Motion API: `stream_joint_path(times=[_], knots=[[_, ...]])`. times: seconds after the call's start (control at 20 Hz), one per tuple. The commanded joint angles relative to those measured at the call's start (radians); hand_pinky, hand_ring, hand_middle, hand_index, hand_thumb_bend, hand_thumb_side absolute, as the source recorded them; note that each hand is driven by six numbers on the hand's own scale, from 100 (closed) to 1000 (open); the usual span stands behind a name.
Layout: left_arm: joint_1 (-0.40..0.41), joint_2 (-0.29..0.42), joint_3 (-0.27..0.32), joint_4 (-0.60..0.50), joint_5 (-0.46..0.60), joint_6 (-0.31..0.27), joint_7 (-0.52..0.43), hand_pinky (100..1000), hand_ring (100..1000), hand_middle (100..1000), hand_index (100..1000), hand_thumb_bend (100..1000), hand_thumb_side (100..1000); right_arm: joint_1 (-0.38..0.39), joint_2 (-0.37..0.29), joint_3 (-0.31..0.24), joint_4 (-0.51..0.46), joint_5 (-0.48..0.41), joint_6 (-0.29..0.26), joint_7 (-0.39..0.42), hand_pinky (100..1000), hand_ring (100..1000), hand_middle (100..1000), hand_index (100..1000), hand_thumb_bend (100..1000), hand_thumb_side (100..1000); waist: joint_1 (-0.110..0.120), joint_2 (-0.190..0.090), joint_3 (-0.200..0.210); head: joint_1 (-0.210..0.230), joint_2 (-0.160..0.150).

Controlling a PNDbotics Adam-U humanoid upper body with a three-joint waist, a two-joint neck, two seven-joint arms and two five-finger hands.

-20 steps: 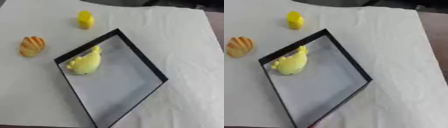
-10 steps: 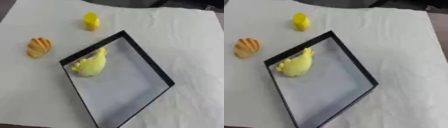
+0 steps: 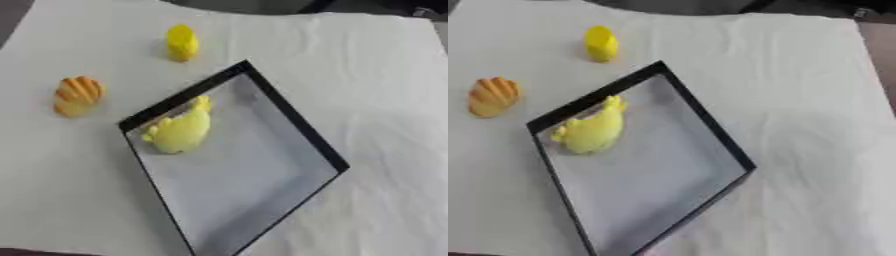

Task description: Pick up objects on the table and place them in the box.

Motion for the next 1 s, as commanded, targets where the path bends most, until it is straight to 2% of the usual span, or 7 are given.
stream_joint_path(times=[0.05,0.35,0.6,0.8,1.0], knots=[[-0.031,0.065,-0.033,0.011,-0.031,0.023,-0.091,872,828,839,890,532,607,-0.004,-0.025,-0.005,-0.016,0.005,0.009,0.004,956,1000,691,790,100,598,0.016,0.002,-0.003,0.005,-0.014],[-0.090,0.066,-0.107,0.061,-0.086,0.072,-0.131,877,830,836,886,589,600,-0.009,-0.025,-0.003,-0.016,-0.002,0.018,0.007,955,1000,685,788,100,598,0.018,0.003,-0.013,0.021,-0.013],[-0.147,0.036,-0.172,0.123,-0.111,0.103,-0.147,854,815,821,871,577,622,-0.011,-0.023,0.001,-0.016,-0.010,0.030,0.004,955,1000,681,786,100,602,0.020,0.004,-0.024,0.040,-0.011],[-0.208,0.002,-0.238,0.150,-0.128,0.124,-0.174,833,774,774,834,564,661,-0.017,-0.022,0.008,-0.016,-0.018,0.044,0.007,954,1000,678,784,100,607,0.023,0.006,-0.032,0.052,-0.011],[-0.270,-0.029,-0.290,0.164,-0.160,0.150,-0.171,817,738,730,808,579,653,-0.021,-0.023,0.015,-0.016,-0.020,0.056,0.011,954,1000,676,783,100,612,0.028,0.006,-0.037,0.064,-0.009]])
